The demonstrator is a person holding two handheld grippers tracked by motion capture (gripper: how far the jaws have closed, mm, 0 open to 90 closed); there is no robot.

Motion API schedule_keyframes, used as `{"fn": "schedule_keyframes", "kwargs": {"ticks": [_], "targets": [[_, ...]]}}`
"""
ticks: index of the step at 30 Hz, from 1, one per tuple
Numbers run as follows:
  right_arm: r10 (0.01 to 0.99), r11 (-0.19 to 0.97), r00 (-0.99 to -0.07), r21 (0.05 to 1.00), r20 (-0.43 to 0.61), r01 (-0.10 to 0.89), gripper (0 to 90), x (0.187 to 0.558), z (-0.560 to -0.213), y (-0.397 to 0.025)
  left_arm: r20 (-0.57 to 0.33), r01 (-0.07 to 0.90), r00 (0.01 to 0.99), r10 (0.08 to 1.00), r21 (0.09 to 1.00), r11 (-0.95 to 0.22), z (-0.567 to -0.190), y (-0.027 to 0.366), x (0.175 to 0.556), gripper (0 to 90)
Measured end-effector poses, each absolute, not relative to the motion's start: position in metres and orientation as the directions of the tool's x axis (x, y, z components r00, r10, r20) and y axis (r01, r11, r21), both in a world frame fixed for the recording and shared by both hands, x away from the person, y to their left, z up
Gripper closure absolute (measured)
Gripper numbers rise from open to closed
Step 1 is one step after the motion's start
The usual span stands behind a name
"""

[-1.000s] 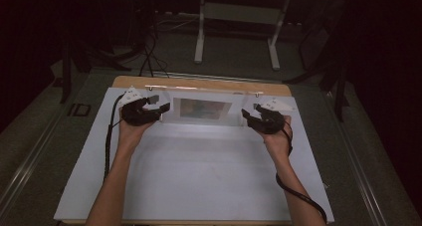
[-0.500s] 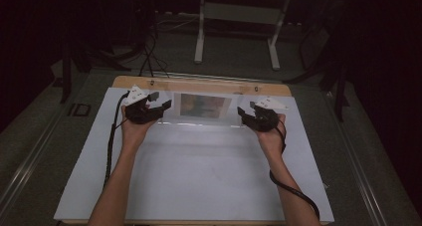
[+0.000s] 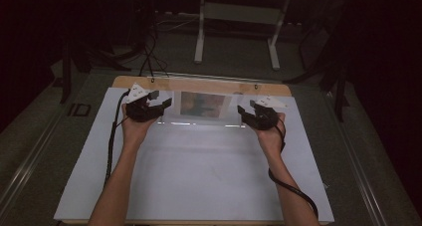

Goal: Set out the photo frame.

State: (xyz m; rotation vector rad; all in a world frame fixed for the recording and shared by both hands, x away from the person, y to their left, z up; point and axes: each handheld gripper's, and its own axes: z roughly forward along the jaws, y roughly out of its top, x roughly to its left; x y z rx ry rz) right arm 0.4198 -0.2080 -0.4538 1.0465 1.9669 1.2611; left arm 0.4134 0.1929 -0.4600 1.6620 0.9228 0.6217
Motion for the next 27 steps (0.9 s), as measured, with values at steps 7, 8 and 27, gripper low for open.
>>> {"fn": "schedule_keyframes", "kwargs": {"ticks": [7, 8, 27], "targets": [[0.849, 0.239, -0.527, 0.919, -0.041, 0.313, 42.6, 0.4212, -0.4533, -0.2079, -0.055, 0.267, 0.558, 0.828, 0.957, -0.116, -0.459, 0.1926, 0.4152, 36.1], [0.849, 0.236, -0.526, 0.919, -0.037, 0.315, 42.6, 0.4217, -0.4532, -0.2081, -0.055, 0.267, 0.558, 0.828, 0.957, -0.116, -0.459, 0.1926, 0.4152, 36.1], [0.849, 0.185, -0.527, 0.921, 0.025, 0.343, 44.0, 0.4225, -0.4441, -0.2132, -0.103, 0.332, 0.53, 0.842, 0.938, -0.094, -0.4511, 0.1878, 0.4144, 36.6]]}}
